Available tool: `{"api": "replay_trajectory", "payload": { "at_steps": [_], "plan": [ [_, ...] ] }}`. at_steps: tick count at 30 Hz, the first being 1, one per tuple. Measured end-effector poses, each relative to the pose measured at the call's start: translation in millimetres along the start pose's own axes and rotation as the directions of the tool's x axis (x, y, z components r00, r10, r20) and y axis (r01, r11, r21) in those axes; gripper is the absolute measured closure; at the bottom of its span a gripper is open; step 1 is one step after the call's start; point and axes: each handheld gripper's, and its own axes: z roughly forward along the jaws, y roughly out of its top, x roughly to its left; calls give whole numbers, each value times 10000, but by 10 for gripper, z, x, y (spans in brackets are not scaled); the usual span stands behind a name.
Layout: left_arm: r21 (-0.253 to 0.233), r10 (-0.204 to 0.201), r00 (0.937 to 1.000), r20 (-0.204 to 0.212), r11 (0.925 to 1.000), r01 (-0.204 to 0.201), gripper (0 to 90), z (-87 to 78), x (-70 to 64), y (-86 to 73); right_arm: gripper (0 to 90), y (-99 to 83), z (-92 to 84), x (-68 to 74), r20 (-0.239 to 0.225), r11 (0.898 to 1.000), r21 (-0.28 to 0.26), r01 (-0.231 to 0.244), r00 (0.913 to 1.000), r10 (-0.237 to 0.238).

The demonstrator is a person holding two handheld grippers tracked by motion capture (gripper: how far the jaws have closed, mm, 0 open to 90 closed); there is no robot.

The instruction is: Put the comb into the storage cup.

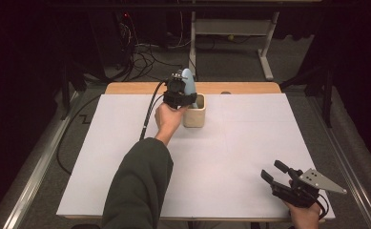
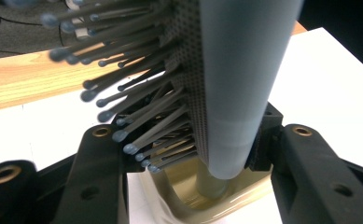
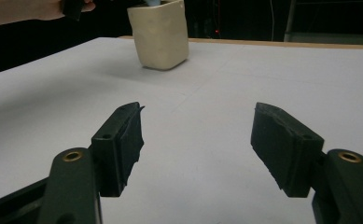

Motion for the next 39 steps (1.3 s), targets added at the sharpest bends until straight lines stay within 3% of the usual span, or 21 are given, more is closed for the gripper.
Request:
{"api": "replay_trajectory", "payload": {
  "at_steps": [10,22,39],
  "plan": [
    [12,174,9997,-170,9998,-174,526,2,-39,1,344,1,-2,5,-78,10000,4,15,10000,-15],
    [28,165,9998,-139,9999,-165,499,4,20,6,344,1,16,-3,-91,10000,8,41,9999,-41],
    [-74,637,9952,-739,9979,-644,358,-57,18,16,344,1,12,0,-87,10000,-6,30,10000,-30]
  ]
}}
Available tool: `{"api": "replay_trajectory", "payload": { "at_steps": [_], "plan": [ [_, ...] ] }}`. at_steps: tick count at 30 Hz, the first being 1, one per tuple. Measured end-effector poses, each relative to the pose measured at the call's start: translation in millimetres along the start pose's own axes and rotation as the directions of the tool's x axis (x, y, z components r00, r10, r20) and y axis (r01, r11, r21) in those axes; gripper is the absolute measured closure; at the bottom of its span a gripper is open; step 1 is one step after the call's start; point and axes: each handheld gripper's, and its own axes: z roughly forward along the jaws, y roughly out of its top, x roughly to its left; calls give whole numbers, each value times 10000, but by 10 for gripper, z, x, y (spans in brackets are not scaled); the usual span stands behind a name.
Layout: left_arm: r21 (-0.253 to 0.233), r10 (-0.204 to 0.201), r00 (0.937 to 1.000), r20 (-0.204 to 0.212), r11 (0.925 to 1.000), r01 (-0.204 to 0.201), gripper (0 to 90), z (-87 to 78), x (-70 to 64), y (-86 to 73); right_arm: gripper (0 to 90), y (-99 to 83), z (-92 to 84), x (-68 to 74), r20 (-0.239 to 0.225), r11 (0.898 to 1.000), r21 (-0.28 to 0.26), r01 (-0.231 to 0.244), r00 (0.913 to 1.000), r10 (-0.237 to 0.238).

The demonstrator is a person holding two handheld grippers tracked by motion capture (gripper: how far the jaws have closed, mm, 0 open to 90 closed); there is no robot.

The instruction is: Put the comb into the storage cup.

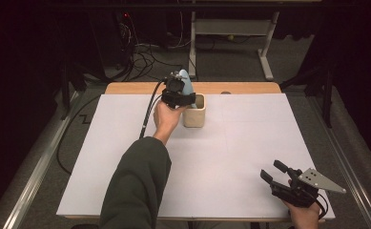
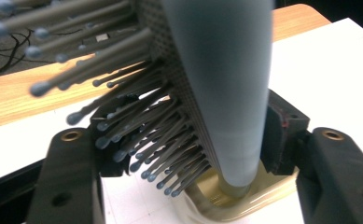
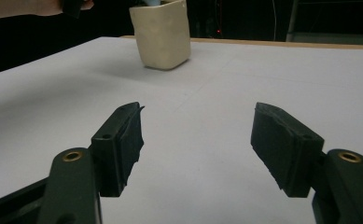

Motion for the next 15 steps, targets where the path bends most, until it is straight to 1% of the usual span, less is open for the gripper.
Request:
{"api": "replay_trajectory", "payload": {
  "at_steps": [5,9,15],
  "plan": [
    [-114,258,9997,46,9996,-258,299,-59,32,2,344,-1,1,-1,13,10000,11,-15,10000,15],
    [44,276,9994,215,9996,-277,260,-106,70,-4,344,0,3,-3,22,10000,36,23,10000,-23],
    [150,390,9984,416,9991,-396,239,-159,86,-27,344,1,6,2,58,10000,22,33,10000,-33]
  ]
}}
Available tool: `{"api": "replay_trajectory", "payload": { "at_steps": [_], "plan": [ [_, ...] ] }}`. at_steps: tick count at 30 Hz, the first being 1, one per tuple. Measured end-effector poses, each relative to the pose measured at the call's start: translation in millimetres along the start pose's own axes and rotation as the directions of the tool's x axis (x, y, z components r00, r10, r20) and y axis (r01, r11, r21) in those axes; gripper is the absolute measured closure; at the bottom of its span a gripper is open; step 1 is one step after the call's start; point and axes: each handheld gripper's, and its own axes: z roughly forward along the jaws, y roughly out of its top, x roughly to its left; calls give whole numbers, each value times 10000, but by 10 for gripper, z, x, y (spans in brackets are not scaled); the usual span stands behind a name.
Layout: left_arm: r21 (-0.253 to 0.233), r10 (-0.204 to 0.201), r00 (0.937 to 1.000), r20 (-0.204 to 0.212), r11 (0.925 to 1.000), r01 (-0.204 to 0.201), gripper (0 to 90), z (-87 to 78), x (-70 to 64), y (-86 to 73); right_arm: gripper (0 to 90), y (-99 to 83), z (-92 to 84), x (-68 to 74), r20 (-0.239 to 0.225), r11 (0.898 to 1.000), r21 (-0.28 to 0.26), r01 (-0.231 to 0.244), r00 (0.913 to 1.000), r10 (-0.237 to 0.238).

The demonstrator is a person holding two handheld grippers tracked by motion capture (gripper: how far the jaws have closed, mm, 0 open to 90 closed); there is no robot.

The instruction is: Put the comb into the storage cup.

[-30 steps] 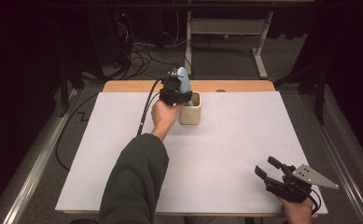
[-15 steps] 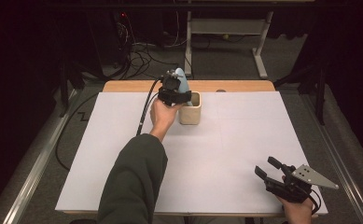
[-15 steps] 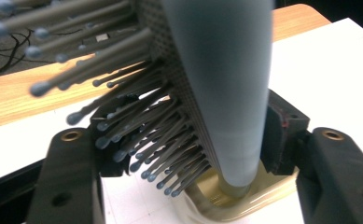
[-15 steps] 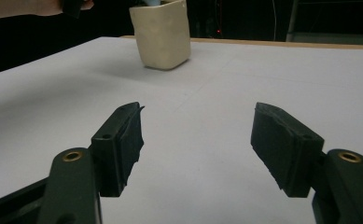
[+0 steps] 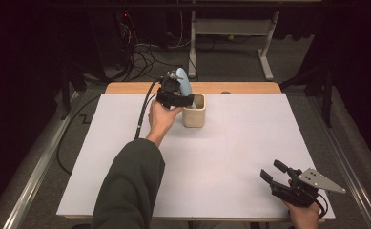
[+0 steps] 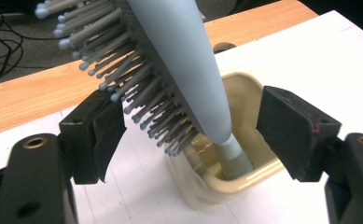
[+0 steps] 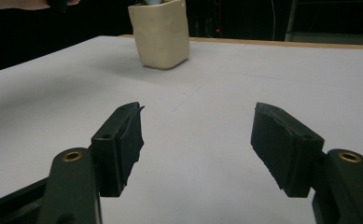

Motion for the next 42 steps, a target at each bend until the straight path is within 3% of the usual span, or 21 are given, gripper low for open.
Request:
{"api": "replay_trajectory", "payload": {
  "at_steps": [4,17,42],
  "plan": [
    [-105,80,10000,12,9999,-80,245,-20,-3,-29,344,0,-1,1,6,10000,5,18,10000,-18],
    [-258,-257,9996,143,9993,260,265,-110,95,-107,343,1,3,1,22,10000,32,49,10000,-49],
    [-749,58,9997,252,9972,-39,325,-393,203,-318,327,6,18,-11,129,9999,149,-43,9999,41]
  ]
}}
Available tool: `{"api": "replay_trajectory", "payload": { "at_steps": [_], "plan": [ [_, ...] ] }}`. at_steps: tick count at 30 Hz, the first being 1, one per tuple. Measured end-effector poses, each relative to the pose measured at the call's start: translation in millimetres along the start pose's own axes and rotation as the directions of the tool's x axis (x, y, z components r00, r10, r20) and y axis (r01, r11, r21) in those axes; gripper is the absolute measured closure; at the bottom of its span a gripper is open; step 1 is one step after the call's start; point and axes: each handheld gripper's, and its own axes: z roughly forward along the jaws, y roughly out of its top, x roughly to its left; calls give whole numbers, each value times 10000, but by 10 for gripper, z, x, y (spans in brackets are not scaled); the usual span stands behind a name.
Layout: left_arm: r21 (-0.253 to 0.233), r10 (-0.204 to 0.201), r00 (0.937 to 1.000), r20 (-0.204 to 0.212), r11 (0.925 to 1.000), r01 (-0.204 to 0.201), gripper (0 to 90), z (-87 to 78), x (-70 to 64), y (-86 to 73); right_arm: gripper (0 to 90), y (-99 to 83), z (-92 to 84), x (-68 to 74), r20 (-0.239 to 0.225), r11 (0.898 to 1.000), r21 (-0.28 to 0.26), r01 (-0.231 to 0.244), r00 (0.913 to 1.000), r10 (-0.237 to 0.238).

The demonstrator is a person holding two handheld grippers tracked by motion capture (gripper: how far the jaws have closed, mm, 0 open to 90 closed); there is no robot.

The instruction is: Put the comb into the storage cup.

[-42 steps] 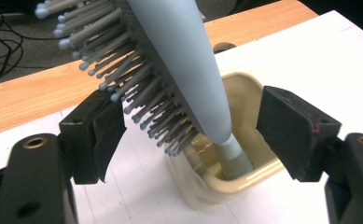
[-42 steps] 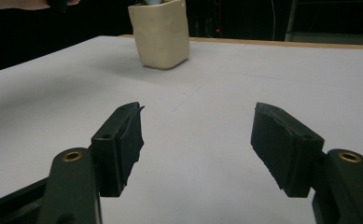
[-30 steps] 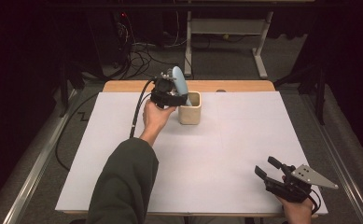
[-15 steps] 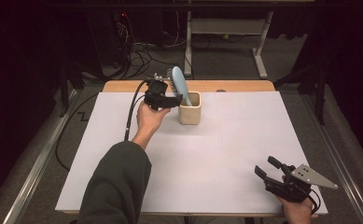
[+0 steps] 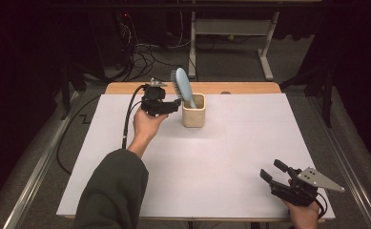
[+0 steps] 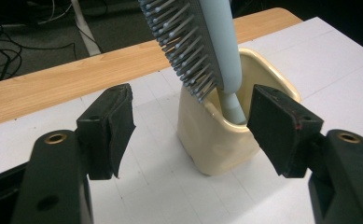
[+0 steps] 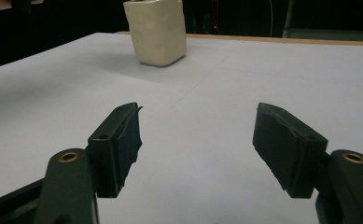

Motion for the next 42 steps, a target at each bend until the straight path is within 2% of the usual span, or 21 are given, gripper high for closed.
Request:
{"api": "replay_trajectory", "payload": {
  "at_steps": [4,18,24,42],
  "plan": [
    [74,45,10000,-21,10000,-45,327,-31,13,-23,325,-1,0,-3,-25,10000,-5,-55,10000,55],
    [-152,103,9999,-17,9998,-103,340,-146,43,-95,324,0,-3,-14,40,9999,-18,-130,9999,130],
    [-51,181,9998,52,9998,-180,341,-182,40,-136,324,0,-1,-21,71,9999,-5,-155,9999,155],
    [-263,268,9993,250,9993,-261,344,-291,21,-222,324,-3,-6,-26,79,9999,-18,-170,9998,170]
  ]
}}
